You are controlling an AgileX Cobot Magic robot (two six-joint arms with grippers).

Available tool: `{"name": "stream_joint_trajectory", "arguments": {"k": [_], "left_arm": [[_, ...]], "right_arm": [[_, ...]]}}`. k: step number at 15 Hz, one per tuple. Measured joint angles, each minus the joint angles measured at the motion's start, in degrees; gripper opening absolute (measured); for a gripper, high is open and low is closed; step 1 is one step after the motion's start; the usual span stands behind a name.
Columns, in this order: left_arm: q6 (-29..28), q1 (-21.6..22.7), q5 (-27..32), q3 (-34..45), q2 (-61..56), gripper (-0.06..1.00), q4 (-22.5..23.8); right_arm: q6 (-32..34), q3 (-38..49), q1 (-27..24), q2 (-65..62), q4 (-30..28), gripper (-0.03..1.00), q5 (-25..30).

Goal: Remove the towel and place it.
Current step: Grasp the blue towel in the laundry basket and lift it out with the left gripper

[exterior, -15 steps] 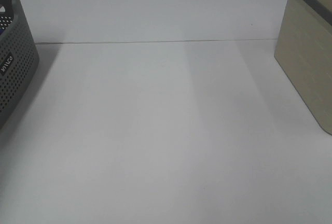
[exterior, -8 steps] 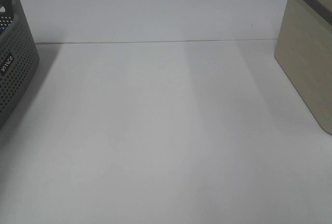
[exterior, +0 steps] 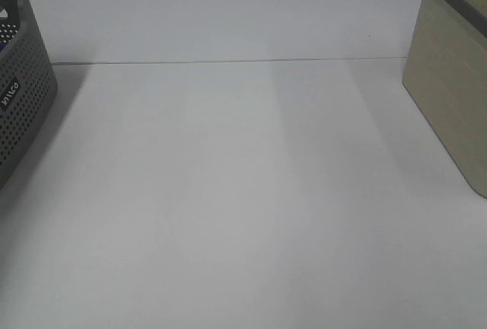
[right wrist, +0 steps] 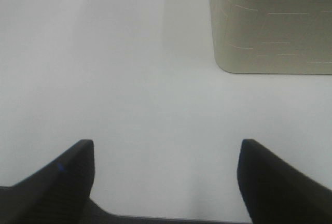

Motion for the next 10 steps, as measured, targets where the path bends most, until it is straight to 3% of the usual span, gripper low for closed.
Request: {"name": "stream_joint_trajectory", "arguments": {"k": [3, 5, 8, 10], "left_arm": [[-2.75, 0.0, -1.03, 0.0, 0.0, 0.0, -0.11], [-9.05, -0.4, 1.38, -4.24, -0.11, 0.0, -0.92], [-11.8, -1.38, 2.98, -12.09, -4.07, 0.0, -5.96], [-11.86, -3.09, 3.15, -18.85, -9.17, 0.0, -11.69]], "right_arm": [[0.0, 0.0, 0.0, 0.0, 0.0, 0.75, 0.0], [0.0, 0.0, 0.0, 0.0, 0.0, 0.75, 0.0], [0.06, 0.0, 0.0, 0.0, 0.0, 0.75, 0.0], [0.06, 0.0, 0.0, 0.0, 0.0, 0.75, 0.0]]}}
